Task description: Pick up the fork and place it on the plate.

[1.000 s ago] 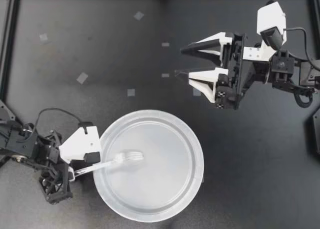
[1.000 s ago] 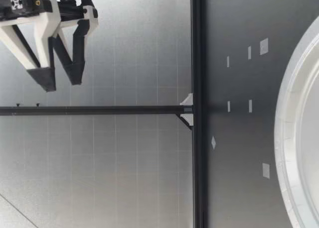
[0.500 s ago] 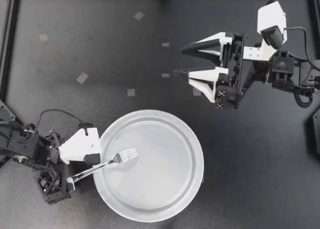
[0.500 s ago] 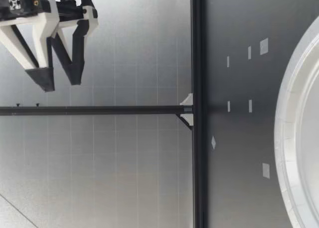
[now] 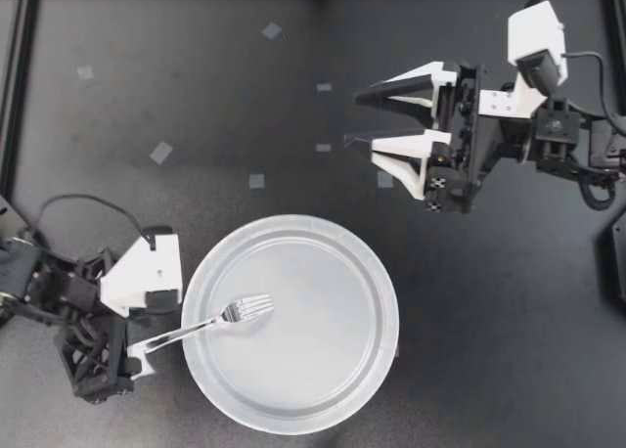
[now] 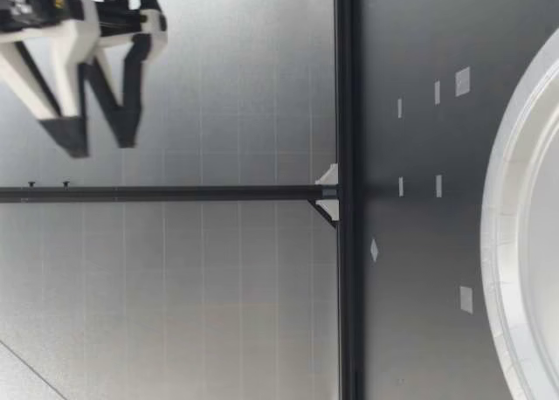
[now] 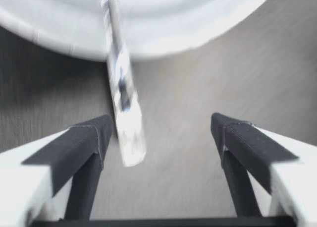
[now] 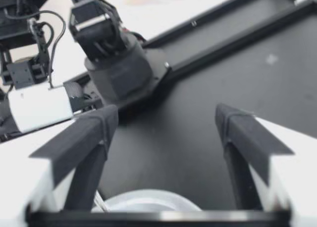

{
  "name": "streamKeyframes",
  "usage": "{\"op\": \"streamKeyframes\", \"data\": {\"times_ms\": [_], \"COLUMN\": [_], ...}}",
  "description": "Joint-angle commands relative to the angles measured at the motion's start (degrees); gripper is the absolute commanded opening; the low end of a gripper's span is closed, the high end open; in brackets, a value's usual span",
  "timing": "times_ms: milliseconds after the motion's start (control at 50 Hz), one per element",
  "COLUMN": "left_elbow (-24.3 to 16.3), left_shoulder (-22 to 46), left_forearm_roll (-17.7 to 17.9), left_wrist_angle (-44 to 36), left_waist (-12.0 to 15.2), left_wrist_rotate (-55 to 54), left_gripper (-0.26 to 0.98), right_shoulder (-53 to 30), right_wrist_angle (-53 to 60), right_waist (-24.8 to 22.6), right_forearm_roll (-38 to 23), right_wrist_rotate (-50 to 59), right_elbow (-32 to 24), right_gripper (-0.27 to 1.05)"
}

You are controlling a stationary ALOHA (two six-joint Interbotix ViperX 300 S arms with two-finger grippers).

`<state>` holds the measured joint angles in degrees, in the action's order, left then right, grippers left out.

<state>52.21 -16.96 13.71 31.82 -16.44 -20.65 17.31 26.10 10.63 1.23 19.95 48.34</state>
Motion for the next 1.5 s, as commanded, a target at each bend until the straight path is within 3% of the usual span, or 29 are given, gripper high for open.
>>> {"op": "streamKeyframes", "data": {"times_ms": [0, 120, 200, 320, 420, 540, 680, 740, 940, 1200, 1480], "left_elbow": [-3.69, -3.60, -1.49, 2.37, 3.69, 3.69, 1.93, 1.85, 6.15, 12.92, 15.91], "left_shoulder": [-6.24, -10.81, -13.80, -18.54, -22.06, -25.93, -28.83, -29.71, -35.86, -36.65, -37.79], "left_forearm_roll": [-5.98, -13.27, -15.73, -15.91, -16.08, -16.08, -16.08, -16.08, -15.91, -16.00, -16.08], "left_wrist_angle": [-6.50, -18.63, -27.16, -36.12, -37.09, -31.46, -12.48, -8.00, -6.24, -4.57, -2.37], "left_waist": [0.62, 4.66, 7.03, 10.72, 12.22, 12.39, 12.92, 13.01, 13.10, 13.10, 13.01], "left_wrist_rotate": [1.76, 2.37, 2.46, 3.60, 6.24, 11.78, 12.92, 12.92, 11.43, 6.06, 6.15], "left_gripper": [0.67, 0.60, 0.52, 0.41, 0.34, 0.33, 0.33, 0.33, 0.33, 0.33, 0.33], "right_shoulder": [3.16, 5.10, 7.03, 10.81, 14.15, 18.28, 23.38, 24.79, 26.72, 33.31, 38.23], "right_wrist_angle": [1.23, 2.55, 2.46, -1.49, -10.99, -25.66, -41.57, -45.00, -48.69, -57.39, -58.89], "right_waist": [0.26, 0.26, -0.35, -2.55, -4.31, -5.10, -6.06, -6.94, -8.35, -8.26, -8.26], "right_forearm_roll": [-2.90, -6.59, -8.61, -11.69, -14.94, -18.37, -18.98, -18.81, -16.61, -16.44, -16.44], "right_wrist_rotate": [-0.53, -0.44, -0.35, -0.44, -0.44, -0.53, -0.53, -0.35, 0.00, 1.05, 2.64], "right_elbow": [-0.44, 0.44, 1.41, 2.46, 2.02, 1.05, 0.53, 1.41, 8.26, 14.50, 20.65], "right_gripper": [0.70, 0.53, 0.40, 0.23, 0.14, 0.11, 0.11, 0.11, 0.11, 0.10, 0.10]}}
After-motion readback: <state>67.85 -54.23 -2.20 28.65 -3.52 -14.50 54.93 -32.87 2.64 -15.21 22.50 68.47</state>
